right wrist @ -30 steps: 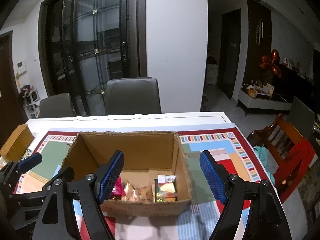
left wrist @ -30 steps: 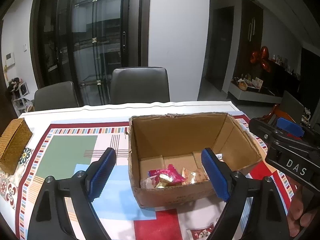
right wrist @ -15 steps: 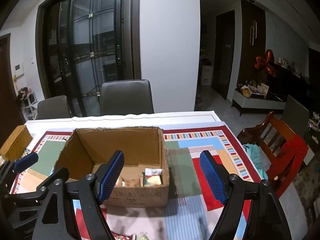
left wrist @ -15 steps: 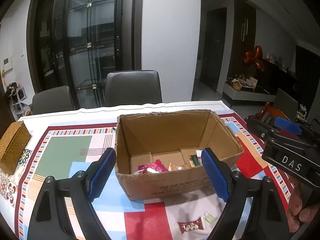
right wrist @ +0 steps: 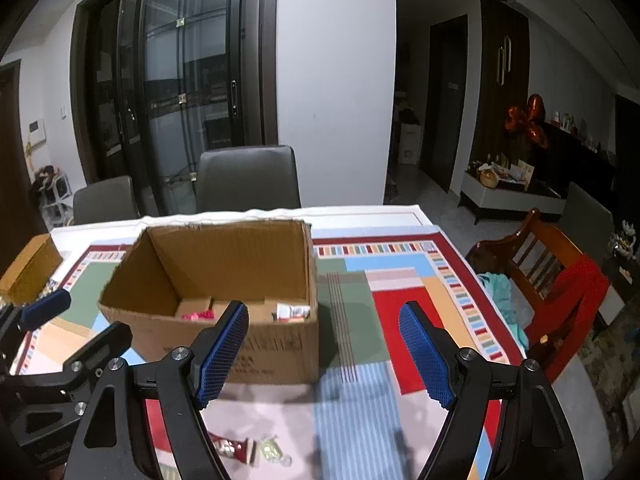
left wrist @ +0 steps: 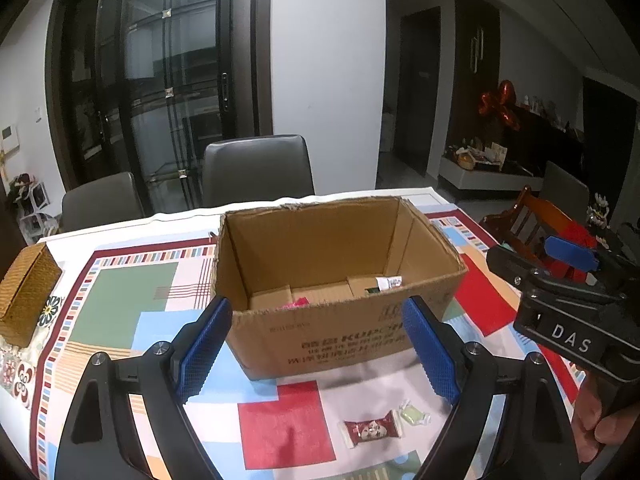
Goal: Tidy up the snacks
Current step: 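Withdraw both tools from the box toward the red and green candies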
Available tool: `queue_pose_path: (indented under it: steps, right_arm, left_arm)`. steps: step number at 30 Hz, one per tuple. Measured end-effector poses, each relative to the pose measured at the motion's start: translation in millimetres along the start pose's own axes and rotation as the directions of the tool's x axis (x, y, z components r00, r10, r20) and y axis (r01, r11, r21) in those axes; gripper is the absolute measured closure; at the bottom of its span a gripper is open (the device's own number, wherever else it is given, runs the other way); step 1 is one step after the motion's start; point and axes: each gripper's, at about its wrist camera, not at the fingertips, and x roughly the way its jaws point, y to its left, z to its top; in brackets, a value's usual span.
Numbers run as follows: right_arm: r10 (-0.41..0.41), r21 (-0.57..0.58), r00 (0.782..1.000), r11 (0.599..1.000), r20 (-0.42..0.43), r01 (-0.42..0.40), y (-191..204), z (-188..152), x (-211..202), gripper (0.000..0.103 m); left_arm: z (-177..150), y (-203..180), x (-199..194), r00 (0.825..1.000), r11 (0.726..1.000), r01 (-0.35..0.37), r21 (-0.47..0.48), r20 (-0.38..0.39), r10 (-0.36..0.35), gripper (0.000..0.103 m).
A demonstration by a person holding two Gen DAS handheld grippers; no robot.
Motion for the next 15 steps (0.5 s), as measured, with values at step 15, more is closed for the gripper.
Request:
queue_pose_path:
  steps: [15]
  right_arm:
    - [-0.018, -0.051, 0.998, 0.999, -0.061, 0.015, -2.6, -41.9, 0.0, 0.024]
  left_arm:
    - [-38.3, -16.7, 3.6, 0.998, 1.0, 0.027, 0.014, -0.061, -0.026, 0.016]
